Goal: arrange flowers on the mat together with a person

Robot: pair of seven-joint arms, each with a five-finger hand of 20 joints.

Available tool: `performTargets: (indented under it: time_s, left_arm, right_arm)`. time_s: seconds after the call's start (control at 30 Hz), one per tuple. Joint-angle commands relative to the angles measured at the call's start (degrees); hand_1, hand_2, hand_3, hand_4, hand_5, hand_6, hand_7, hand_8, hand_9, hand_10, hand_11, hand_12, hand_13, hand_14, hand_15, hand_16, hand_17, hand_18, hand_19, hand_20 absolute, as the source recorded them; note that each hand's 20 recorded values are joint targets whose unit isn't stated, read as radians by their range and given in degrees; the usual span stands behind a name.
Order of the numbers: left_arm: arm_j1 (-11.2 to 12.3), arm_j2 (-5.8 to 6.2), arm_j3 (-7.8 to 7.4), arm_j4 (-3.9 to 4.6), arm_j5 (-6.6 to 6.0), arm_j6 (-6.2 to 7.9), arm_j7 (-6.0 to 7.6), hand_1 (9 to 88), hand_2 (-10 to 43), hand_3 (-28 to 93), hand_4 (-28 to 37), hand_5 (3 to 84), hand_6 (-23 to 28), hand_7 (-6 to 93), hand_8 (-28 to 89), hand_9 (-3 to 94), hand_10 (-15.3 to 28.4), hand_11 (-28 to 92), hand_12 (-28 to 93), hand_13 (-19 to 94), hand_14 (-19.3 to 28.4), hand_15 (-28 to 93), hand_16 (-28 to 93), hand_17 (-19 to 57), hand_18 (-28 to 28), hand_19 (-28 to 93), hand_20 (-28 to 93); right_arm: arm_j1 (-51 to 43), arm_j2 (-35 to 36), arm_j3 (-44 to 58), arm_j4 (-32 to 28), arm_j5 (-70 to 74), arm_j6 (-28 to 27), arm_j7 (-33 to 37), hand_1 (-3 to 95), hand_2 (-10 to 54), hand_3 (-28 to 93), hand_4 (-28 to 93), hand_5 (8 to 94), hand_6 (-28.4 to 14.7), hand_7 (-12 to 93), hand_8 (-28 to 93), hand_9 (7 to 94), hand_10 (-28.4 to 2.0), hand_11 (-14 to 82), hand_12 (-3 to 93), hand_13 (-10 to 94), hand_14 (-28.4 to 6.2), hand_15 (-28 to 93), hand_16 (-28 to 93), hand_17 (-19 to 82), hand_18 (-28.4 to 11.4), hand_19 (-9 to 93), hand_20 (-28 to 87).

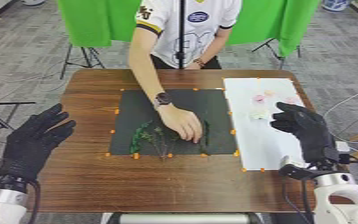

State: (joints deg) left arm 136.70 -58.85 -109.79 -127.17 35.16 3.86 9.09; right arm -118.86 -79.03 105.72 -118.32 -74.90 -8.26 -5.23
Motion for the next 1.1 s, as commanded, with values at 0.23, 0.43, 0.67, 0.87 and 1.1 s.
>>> performTargets:
  time_s: [0.23, 0.43, 0.67, 0.87, 1.1]
  left_arm:
    - [0.66, 0.46, -0.73, 0.17, 0.21, -0.19, -0.38, 26.6, 0.5, 71, -24.7, 41.1, 6.3, 13.3, -8, 32.5, 13.8, 21, 14, 27, 16.5, 36, 1, -6.8, 23.7, 49, 16]
    - [0.93, -0.04, -0.1, 0.17, 0.16, 0.02, -0.43, 26.8, 0.4, 71, -24.6, 41.3, 6.2, 13.3, -8, 32.8, 14.0, 21, 14, 27, 16.6, 36, 1, -6.8, 23.7, 49, 16]
    - [1.43, -0.54, -0.45, -0.09, 0.16, 0.21, -0.44, 26.8, 0.6, 71, -24.6, 41.4, 6.3, 13.3, -8, 32.8, 14.0, 21, 14, 27, 16.5, 36, 1, -6.8, 23.7, 49, 16]
    - [-0.92, 0.93, -0.15, 0.58, 0.19, 0.1, -0.32, 26.8, 0.7, 70, -24.6, 41.4, 6.2, 13.3, -8, 33.6, 13.7, 21, 14, 27, 16.6, 36, 1, -6.8, 23.7, 49, 16]
    - [0.18, 0.23, -0.08, 0.28, 0.09, 0.54, -0.21, 26.6, 0.7, 71, -24.6, 41.4, 6.2, 13.2, -8, 33.5, 13.9, 21, 14, 27, 16.5, 36, 1, -6.8, 23.7, 49, 16]
  right_arm:
    - [0.88, 1.51, -0.87, 0.05, -4.43, 2.35, -0.37, 19.1, 0.4, 82, -23, 48.4, -4.1, 25, -10, 51.4, -15.5, 26.8, 27.4, 45, -12.8, 45, 24, 15, -20.7, 55, 37]
    - [0.96, 1.34, -0.44, -0.21, -6.15, -0.24, -0.35, 19.5, 0.1, 82, -23, 48.3, -4.0, 25, -10, 51.5, -15.4, 26.9, 27.4, 45, -12.8, 45, 24, 15, -20.7, 55, 37]
    - [2.09, 0.85, -1.7, 0.42, -6.57, -0.57, -0.27, 20.3, -0.2, 84, -23, 48.2, -3.9, 25, -10, 52.1, -15.4, 27.1, 27.4, 46, -12.6, 45, 24, 15, -20.7, 55, 37]
    - [3.37, 2.01, -2.17, 0.68, -8.5, 1.01, -2.08, 21.7, -0.9, 83, -23, 48.3, -3.8, 25, -11, 52.6, -15.1, 27.4, 27.4, 46, -12.3, 45, 24, 16, -20.4, 55, 37]
    - [4.36, 3.59, -4.26, 0.87, -13.37, 4.92, -3.13, 24.1, -4.7, 82, -25, 48.6, -3.3, 27, -11, 53.5, -14.1, 28.8, 27.4, 48, -11.2, 46, 24, 17, -19.8, 58, 39]
